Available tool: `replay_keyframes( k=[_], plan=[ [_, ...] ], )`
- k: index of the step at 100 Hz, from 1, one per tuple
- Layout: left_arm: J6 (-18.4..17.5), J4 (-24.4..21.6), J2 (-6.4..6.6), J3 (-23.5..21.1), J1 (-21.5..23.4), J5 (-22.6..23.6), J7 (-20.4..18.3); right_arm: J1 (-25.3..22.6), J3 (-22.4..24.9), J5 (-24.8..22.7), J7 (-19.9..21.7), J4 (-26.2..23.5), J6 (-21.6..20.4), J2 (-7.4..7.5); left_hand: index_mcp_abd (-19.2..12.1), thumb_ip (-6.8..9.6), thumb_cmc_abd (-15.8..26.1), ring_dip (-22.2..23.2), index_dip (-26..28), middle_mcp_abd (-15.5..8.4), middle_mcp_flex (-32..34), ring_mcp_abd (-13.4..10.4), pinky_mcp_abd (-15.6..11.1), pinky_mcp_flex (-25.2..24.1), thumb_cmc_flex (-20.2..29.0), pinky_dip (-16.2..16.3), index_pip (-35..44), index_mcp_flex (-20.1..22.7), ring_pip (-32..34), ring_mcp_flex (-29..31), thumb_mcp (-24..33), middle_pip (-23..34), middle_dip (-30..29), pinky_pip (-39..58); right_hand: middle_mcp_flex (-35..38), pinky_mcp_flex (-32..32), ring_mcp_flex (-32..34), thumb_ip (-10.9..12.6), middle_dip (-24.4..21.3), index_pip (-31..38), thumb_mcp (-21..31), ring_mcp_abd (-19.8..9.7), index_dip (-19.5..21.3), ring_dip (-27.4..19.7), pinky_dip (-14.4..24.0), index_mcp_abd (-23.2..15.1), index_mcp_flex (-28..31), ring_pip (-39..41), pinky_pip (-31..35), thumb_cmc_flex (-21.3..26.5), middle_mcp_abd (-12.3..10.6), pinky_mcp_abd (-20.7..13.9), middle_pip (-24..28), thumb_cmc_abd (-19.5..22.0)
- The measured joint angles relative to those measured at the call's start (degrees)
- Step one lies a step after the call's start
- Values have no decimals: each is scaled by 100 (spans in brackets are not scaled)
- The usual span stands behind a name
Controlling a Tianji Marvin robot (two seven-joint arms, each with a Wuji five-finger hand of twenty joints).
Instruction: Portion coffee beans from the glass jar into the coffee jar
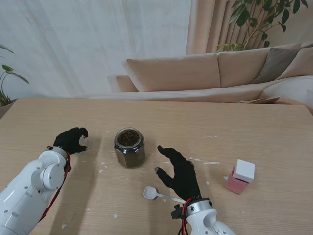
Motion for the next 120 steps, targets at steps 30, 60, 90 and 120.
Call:
replay_keyframes(
  k=[30, 60, 90, 120],
  plan=[
    [-112, -500, 16, -206, 22, -309, -536, 21, -16, 20, 22, 6, -7, 2, 0, -1, -54, 77, 56, 0, 48, 16, 8, 4, 10, 1, 4, 47, 0, 17, -2, -13, 75, 53, -61, 0, -61, 0, 0, 0, 1, -1, 0, -1, 2, 1, 0, 2, 0, 0, -1, 0, 13, 0],
    [-15, -1348, 78, -215, -1, -424, -1195, 69, -69, 37, 65, 29, -9, 6, 0, -1, -60, 112, 57, 0, 54, 33, 18, 17, 11, 7, 3, 51, 0, 31, -4, -13, 75, 65, -61, 0, -62, 0, 0, 0, 1, -2, 0, -1, 57, 2, 0, 2, 1, 0, -1, 1, 13, 0],
    [219, -2006, 90, 24, -105, -857, -1480, 100, -108, 42, 97, 51, -6, 10, 0, -1, -60, 158, 67, 0, 55, 37, 26, 18, 12, 15, 4, 51, -1, 32, -4, -14, 77, 70, -61, 0, -69, 0, 0, 0, 1, -2, 0, -1, 58, 3, 0, 2, 2, 0, -1, 1, 13, 0],
    [388, -2727, 109, 287, -49, -1041, -1758, 127, -129, 63, 171, 69, -3, 17, 44, -3, -64, 206, 69, 25, 55, 102, 85, 18, 53, 18, 4, 52, -4, 32, -6, -14, 81, 75, -62, 0, -71, 0, 0, 0, 2, -2, 0, -2, 59, 3, 0, 2, 2, 0, -2, 1, 13, 0]
  ],
)
